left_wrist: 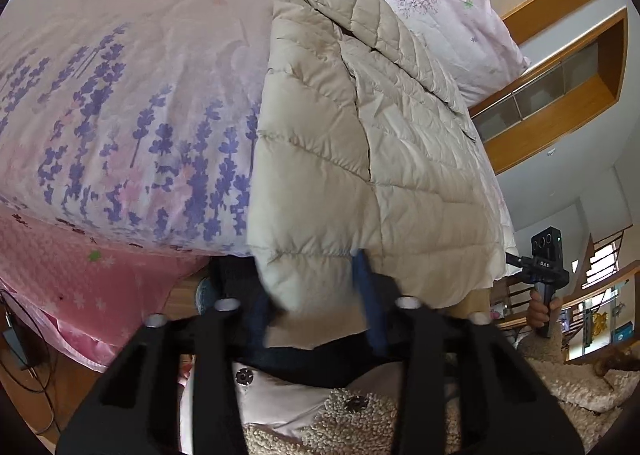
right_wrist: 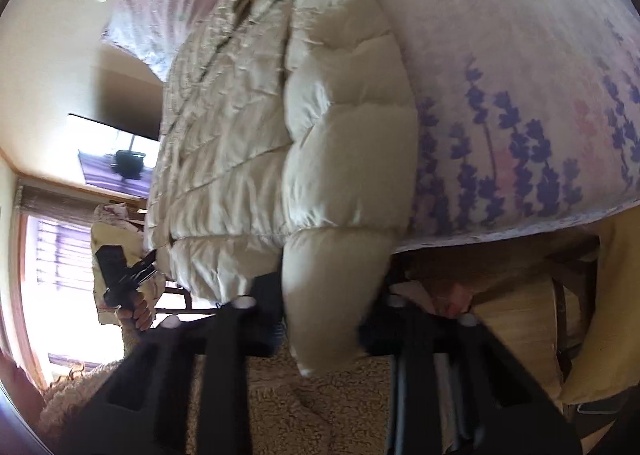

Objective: Fold large clothes
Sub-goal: 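Grasp the jacket hem with both tools, then lift the hem with both tools and fold it toward the collar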

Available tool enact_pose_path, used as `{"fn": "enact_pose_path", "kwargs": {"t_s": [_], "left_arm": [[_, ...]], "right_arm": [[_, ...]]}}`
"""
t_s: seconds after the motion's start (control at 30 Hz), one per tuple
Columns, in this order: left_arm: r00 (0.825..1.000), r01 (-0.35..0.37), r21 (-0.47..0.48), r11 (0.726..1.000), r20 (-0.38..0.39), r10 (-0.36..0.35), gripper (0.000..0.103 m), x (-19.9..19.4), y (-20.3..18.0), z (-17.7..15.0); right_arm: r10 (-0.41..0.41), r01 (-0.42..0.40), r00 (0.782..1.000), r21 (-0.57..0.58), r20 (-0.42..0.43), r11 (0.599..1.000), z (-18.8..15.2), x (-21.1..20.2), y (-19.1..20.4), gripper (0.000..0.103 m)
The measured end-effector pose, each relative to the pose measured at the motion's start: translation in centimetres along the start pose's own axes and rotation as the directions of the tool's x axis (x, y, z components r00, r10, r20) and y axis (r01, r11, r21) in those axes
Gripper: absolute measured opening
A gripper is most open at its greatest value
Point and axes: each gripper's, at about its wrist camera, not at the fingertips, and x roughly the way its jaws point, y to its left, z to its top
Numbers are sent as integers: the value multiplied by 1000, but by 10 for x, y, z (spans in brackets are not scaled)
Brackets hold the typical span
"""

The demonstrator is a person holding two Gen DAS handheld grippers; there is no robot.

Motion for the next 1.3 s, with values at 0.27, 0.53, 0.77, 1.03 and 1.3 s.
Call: {"fn": "enact_pose_path", "kwargs": {"t_s": [0.27, 0.53, 0.77, 1.03, 1.3], "left_arm": [[999, 21, 33, 999, 44, -22, 10, -18, -7, 0], [990, 8, 55, 998, 141, -16, 8, -36, -17, 17], [964, -33, 63, 997, 264, 15, 8, -51, -35, 47], [921, -116, 99, 988, 382, 70, 8, -57, -58, 92], [899, -138, 110, 984, 432, 77, 8, -56, -65, 132]], "right_arm": [[-3, 6, 999, -79, 37, 997, 1, -8, 29, 16], [-2, 18, 992, -134, 123, 991, 14, -25, 52, 14], [26, 64, 923, -218, 384, 974, 30, -53, 89, 14], [-32, 247, 779, -259, 626, 934, 60, -62, 137, 14], [-31, 294, 698, -247, 715, 923, 90, -65, 160, 14]]}}
